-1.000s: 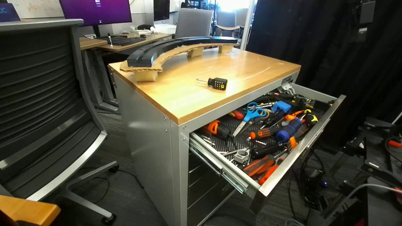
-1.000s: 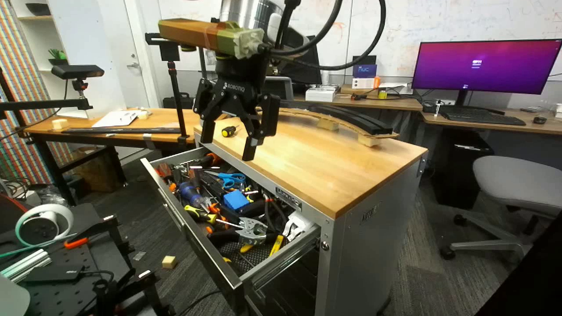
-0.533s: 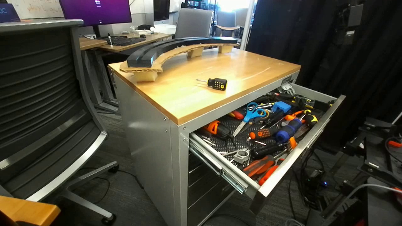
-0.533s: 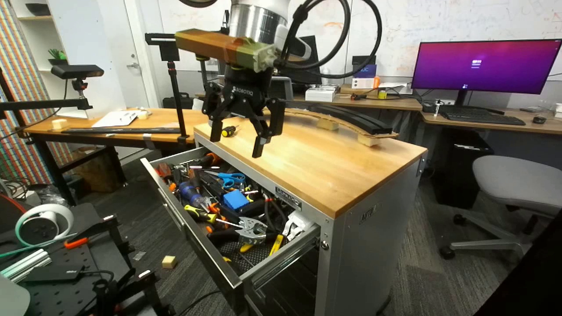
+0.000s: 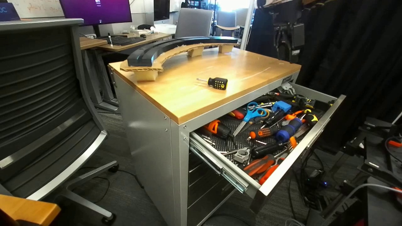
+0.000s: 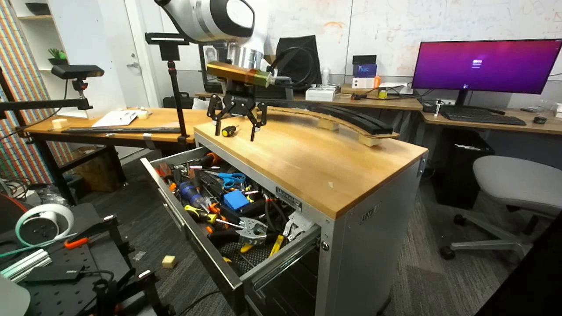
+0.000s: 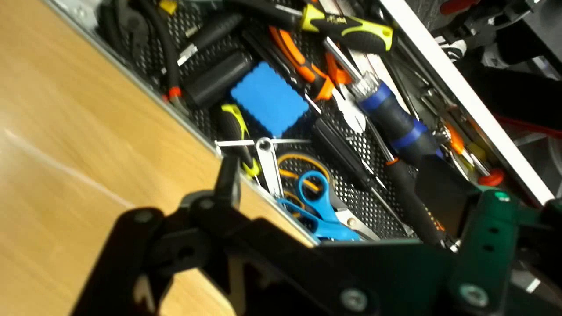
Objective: Put the black tool on the counter inside the open drawer and close the drawer
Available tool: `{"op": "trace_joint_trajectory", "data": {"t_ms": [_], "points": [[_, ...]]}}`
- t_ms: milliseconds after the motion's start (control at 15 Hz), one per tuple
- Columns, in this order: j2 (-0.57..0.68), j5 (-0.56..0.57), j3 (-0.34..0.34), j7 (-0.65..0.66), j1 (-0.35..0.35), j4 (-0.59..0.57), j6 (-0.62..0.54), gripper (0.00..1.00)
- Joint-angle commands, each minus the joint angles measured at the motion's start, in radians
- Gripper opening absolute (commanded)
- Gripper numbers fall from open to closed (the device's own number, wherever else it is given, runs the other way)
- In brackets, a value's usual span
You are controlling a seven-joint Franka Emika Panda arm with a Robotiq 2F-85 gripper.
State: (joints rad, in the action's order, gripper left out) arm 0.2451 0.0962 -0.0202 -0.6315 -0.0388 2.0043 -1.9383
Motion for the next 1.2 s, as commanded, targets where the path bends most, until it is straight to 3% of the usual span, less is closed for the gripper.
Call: {"op": "trace_joint_trajectory", "data": {"t_ms": [0, 400, 1133], "points": [[0.17, 0.029, -0.074, 0.06, -0.05, -0.198, 0.031, 1.0], [0.296, 0.094, -0.117, 0.244, -0.135, -0.303, -0.113, 1.0], [0.339, 0.11, -0.114, 0.437, -0.192, -0.315, -0.275, 1.0]]}}
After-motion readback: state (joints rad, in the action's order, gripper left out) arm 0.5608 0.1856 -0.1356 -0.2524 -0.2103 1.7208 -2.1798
